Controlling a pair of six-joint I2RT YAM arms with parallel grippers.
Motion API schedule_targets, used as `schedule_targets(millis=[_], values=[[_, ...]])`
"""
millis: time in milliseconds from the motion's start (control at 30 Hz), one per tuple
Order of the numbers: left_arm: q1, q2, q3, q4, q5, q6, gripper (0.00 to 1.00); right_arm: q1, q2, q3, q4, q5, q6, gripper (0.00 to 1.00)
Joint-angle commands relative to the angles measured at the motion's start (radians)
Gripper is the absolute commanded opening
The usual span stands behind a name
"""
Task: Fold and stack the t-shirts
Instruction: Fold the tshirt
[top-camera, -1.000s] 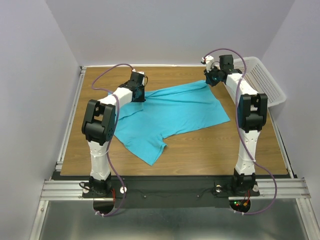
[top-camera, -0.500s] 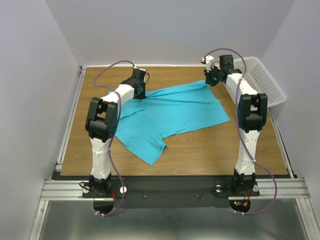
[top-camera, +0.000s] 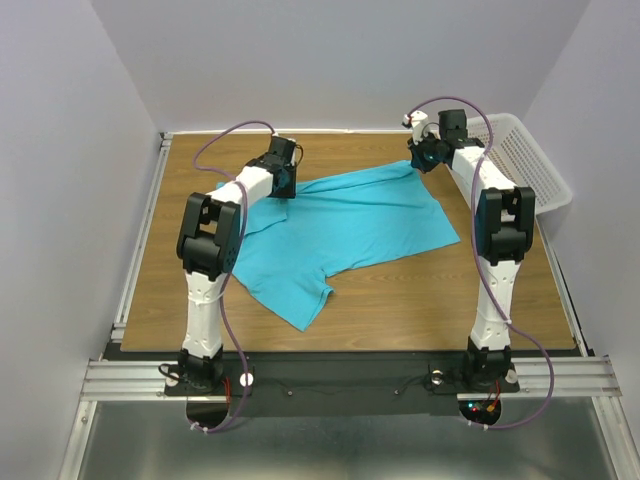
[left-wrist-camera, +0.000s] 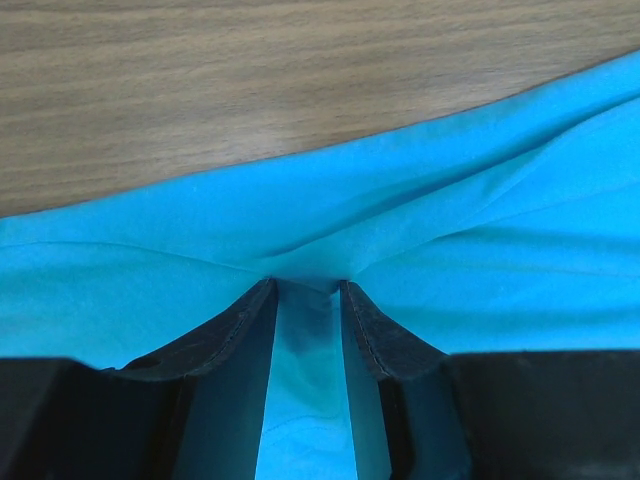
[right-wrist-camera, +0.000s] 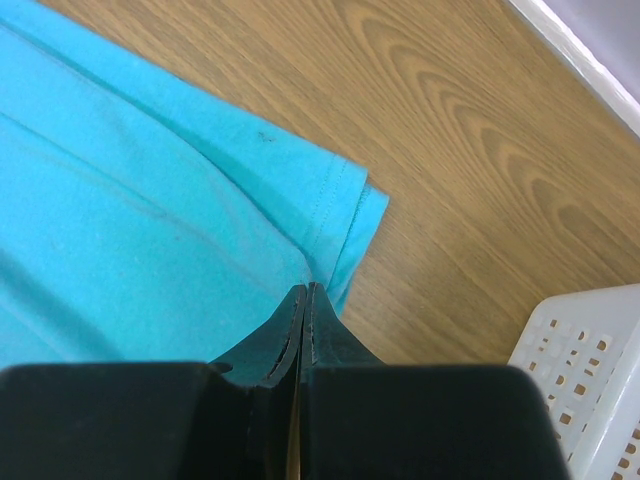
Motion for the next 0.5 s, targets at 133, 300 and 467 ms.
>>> schedule_targets(millis=[133,300,467], values=[[-0.009,0.051,0.099,-0.069,-0.041,0.030,0.36,-0.005,-0.016,0.025,0.037,-0.019,0.012,0.01],[-0.011,0.028,0.074,-0.058,-0.052,0.034,0.08,-0.004,-0.013,0.032,0.036,-0.002,0.006,0.01],[-0.012,-0.007,0.051,-0.055,-0.064,0.050,0.02,-0.006,-0.001,0.052,0.036,0.054,0.004,0.01]])
